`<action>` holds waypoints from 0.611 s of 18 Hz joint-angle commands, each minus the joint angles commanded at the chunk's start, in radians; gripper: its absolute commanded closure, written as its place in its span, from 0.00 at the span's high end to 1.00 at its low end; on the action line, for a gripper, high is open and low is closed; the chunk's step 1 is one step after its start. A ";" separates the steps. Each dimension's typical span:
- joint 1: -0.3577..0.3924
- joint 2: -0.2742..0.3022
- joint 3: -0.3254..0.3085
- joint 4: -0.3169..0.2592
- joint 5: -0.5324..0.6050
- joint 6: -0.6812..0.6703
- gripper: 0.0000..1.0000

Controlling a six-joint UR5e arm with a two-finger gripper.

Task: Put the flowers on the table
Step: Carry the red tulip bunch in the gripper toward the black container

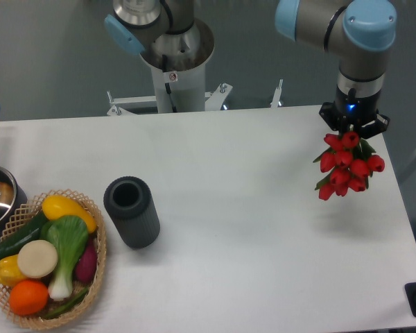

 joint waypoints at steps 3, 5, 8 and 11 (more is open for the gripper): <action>-0.003 -0.008 0.002 0.000 -0.003 -0.002 0.00; -0.008 -0.006 0.008 0.000 -0.027 -0.017 0.00; -0.020 -0.008 0.011 0.002 -0.038 -0.049 0.00; -0.055 -0.024 0.006 0.006 -0.037 -0.103 0.00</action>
